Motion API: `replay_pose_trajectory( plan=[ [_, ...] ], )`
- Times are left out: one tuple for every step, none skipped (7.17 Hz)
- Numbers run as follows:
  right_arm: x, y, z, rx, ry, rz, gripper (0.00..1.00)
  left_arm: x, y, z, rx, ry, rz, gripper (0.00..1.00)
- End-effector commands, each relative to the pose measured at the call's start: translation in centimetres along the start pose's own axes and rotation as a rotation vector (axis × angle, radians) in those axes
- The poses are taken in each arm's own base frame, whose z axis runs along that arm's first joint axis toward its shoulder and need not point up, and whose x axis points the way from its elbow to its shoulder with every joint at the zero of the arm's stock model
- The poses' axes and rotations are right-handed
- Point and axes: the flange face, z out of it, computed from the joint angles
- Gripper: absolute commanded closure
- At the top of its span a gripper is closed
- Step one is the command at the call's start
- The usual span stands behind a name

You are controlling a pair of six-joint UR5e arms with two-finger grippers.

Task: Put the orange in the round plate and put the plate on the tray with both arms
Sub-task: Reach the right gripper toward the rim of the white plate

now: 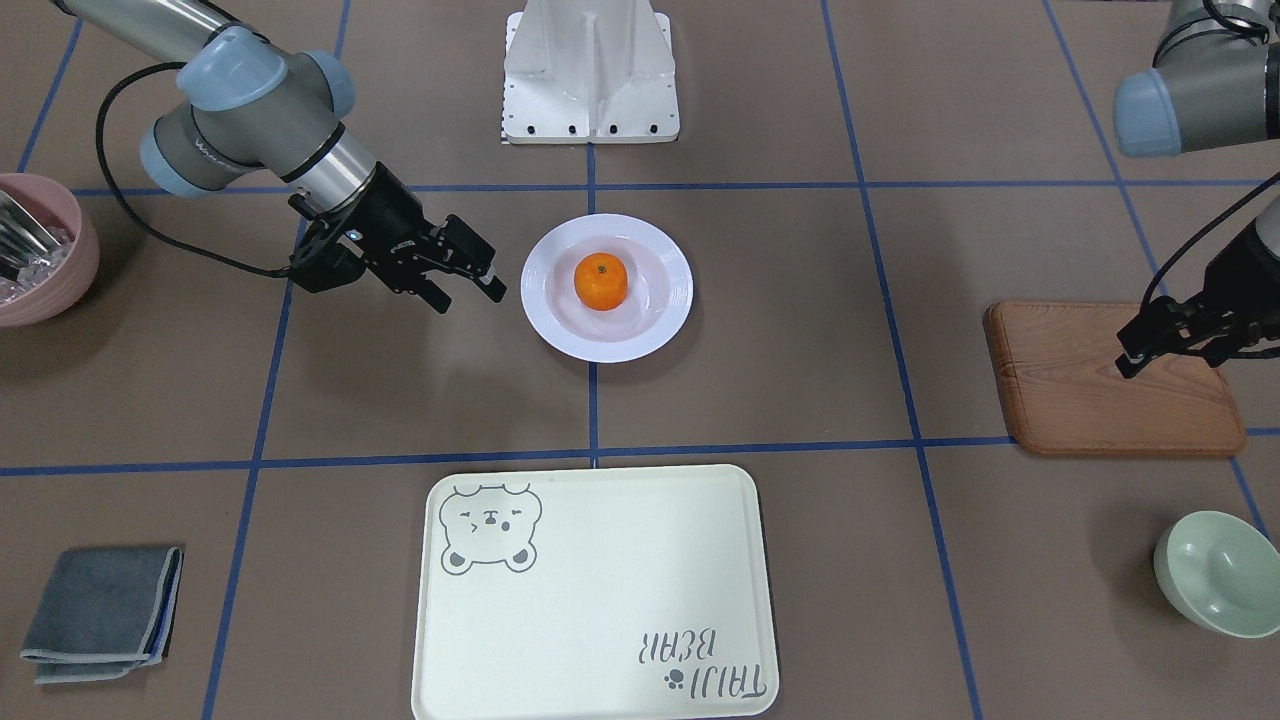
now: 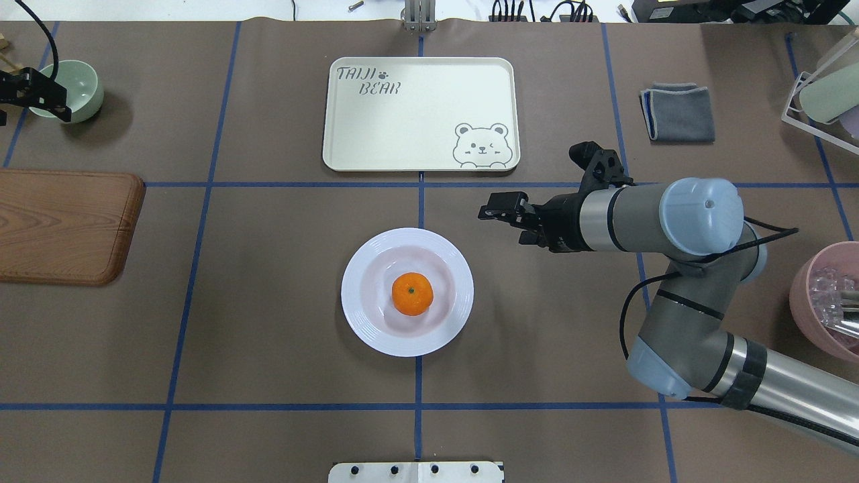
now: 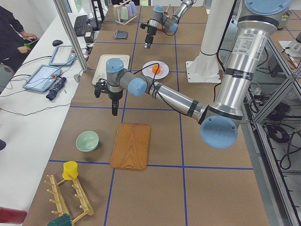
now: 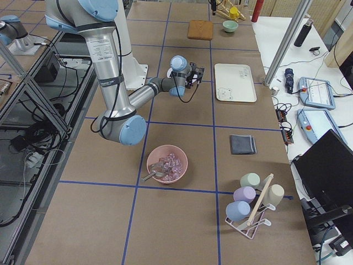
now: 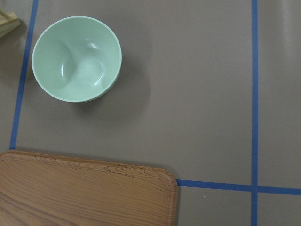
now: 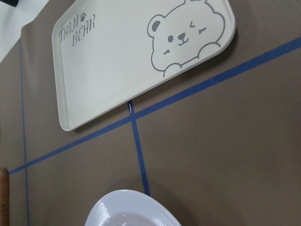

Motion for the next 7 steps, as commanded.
replay_pose_trajectory(
  plan=[
    [2.1,3.7,3.1,0.038,-0.093,0.041,0.00,-0.4,-0.1,0.1,-0.001,-0.005,-0.005,0.02],
    [2.3,4.9,3.7,0.040,-0.091,0.040,0.00,-0.4,-0.1,0.1,-0.003,-0.006,-0.006,0.02],
    [2.5,5.5,4.1,0.042,-0.086,0.045,0.00,-0.5,-0.2,0.2,-0.006,-0.006,-0.008,0.02],
    [3.1,5.6,4.6,0.040,-0.073,0.045,0.00,-0.6,-0.2,0.3,-0.007,-0.007,-0.009,0.02],
    [3.7,5.8,5.2,0.039,-0.057,0.045,0.00,-0.7,-0.2,0.5,-0.010,-0.009,-0.012,0.02],
    [3.8,5.9,5.5,0.036,-0.053,0.045,0.00,-0.7,-0.2,0.6,-0.012,-0.010,-0.012,0.02],
    [3.6,6.5,5.8,0.040,-0.056,0.049,0.00,-0.8,-0.2,0.7,-0.012,-0.012,-0.012,0.02]
  ],
)
